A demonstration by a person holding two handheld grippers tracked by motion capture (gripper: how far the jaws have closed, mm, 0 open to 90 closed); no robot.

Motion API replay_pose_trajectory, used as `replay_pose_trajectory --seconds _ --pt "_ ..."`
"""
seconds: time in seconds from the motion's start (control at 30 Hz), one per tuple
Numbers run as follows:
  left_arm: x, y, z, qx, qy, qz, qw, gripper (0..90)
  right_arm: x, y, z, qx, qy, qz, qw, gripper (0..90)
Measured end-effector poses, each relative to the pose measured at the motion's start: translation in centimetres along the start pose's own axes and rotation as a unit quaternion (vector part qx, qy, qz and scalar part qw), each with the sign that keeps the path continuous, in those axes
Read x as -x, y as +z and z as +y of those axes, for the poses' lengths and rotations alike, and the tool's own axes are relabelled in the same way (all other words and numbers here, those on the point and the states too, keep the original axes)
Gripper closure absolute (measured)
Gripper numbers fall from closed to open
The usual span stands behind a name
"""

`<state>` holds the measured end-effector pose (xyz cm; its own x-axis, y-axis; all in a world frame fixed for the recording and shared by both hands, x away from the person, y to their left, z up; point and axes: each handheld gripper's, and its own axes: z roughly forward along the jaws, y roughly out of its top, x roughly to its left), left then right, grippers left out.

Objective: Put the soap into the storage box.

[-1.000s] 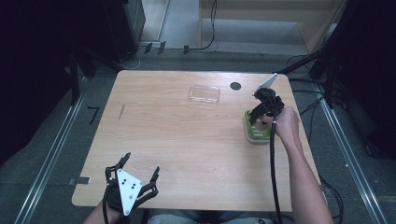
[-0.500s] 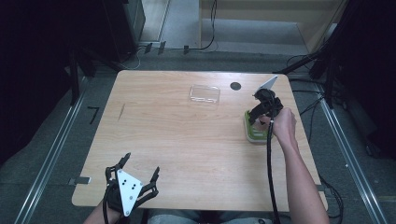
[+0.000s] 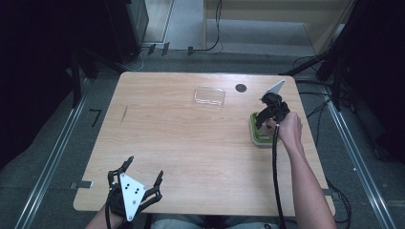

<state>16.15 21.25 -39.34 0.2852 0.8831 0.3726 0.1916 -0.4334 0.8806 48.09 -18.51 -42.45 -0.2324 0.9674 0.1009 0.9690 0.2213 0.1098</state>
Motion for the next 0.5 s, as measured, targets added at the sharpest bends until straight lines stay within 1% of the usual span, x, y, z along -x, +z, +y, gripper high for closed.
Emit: replay_pose_trajectory --seconds 0.1,0.3,0.33,0.5 --pt "0.0 0.0 0.0 0.000 0.000 0.000 1.0000 13.9 0.1 0.3 0.0 -0.002 -0.002 0.000 1.0000 33.3" --pt "0.0 0.0 0.0 0.000 0.000 0.000 1.0000 14.0 0.3 0.6 0.1 -0.004 0.005 0.002 1.0000 33.3" --pt "0.0 0.0 0.0 0.000 0.000 0.001 1.0000 13.9 0.3 0.8 0.1 -0.004 0.009 0.000 1.0000 33.3" --pt "0.0 0.0 0.0 0.000 0.002 0.000 1.0000 14.0 0.3 1.1 0.1 -0.004 0.013 -0.001 0.9999 33.3"
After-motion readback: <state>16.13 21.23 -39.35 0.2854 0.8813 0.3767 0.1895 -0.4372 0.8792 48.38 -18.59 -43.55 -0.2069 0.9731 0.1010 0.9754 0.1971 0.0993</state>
